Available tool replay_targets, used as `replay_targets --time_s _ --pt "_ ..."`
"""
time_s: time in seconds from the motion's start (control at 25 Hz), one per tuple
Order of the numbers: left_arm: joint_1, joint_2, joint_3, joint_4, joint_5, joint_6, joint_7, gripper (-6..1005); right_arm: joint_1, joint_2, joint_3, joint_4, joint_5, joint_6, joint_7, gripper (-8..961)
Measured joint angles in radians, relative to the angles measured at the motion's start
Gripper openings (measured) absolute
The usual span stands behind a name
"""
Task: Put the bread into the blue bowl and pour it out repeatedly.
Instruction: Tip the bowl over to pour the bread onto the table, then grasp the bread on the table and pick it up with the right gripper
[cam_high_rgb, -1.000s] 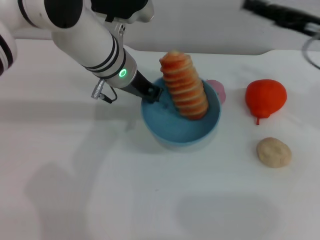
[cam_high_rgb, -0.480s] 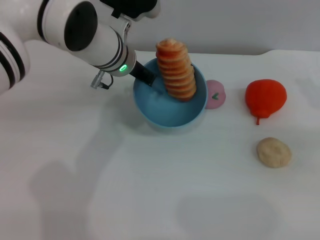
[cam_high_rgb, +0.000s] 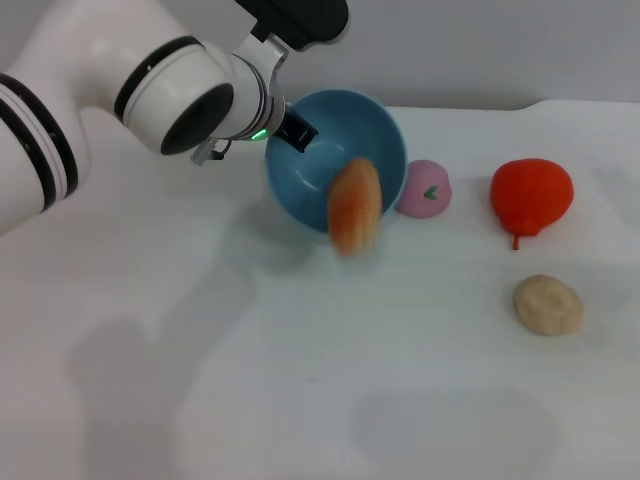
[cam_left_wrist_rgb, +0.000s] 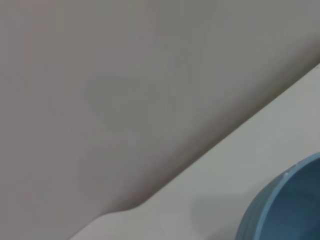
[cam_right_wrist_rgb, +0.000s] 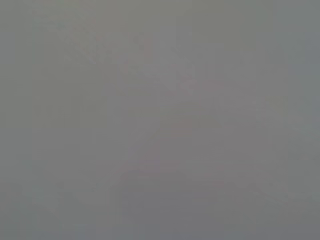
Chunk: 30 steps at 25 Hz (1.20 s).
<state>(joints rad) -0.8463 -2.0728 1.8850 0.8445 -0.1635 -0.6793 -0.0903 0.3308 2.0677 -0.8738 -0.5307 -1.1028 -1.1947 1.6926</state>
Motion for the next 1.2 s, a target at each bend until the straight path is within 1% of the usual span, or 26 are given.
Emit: replay_targets --time_s 0.28,0.4,0.56,0.64,0.72,0.8,0.88,1.0,1.12,1.2 --pt "0.008 0.0 0.026 0.004 0.039 0.061 -0.012 -1 0.0 0.0 0.001 0.001 0.005 0.007 -0.001 538" --pt "0.011 -0.003 0.053 0.001 0.087 0.1 -0.029 -1 0.002 0.0 0.001 0.001 0.006 0.007 -0.001 538" --pt "0.021 -0.004 0.109 0.005 0.189 0.164 -0.12 -1 0.002 0.0 0.001 0.002 0.006 0.005 -0.001 538" --pt "0.028 -0.004 0.118 0.015 0.236 0.18 -0.159 0 0.002 0.001 0.001 0.002 0.006 0.004 -0.001 538" --pt "0.039 -0.004 0.122 0.035 0.31 0.193 -0.225 0 0.001 0.002 0.001 0.004 0.007 0.003 -0.001 538" --pt "0.044 -0.003 0.12 0.048 0.346 0.194 -0.262 0 0.001 0.003 0.001 0.009 0.007 0.003 -0.001 538" --pt "0.053 0.001 0.111 0.07 0.38 0.18 -0.308 0 0.003 0.002 -0.004 0.013 0.004 0.002 -0.004 537" --pt "0.055 0.004 0.079 0.094 0.39 0.116 -0.322 -1 0.01 0.001 -0.025 0.012 -0.011 -0.008 -0.043 537" --pt "0.05 0.007 0.051 0.124 0.387 0.008 -0.308 -1 0.025 0.0 -0.058 -0.005 -0.044 -0.017 -0.077 537" --pt "0.049 0.009 0.024 0.151 0.376 -0.062 -0.268 -1 0.047 -0.001 -0.072 -0.022 -0.096 -0.018 -0.079 537"
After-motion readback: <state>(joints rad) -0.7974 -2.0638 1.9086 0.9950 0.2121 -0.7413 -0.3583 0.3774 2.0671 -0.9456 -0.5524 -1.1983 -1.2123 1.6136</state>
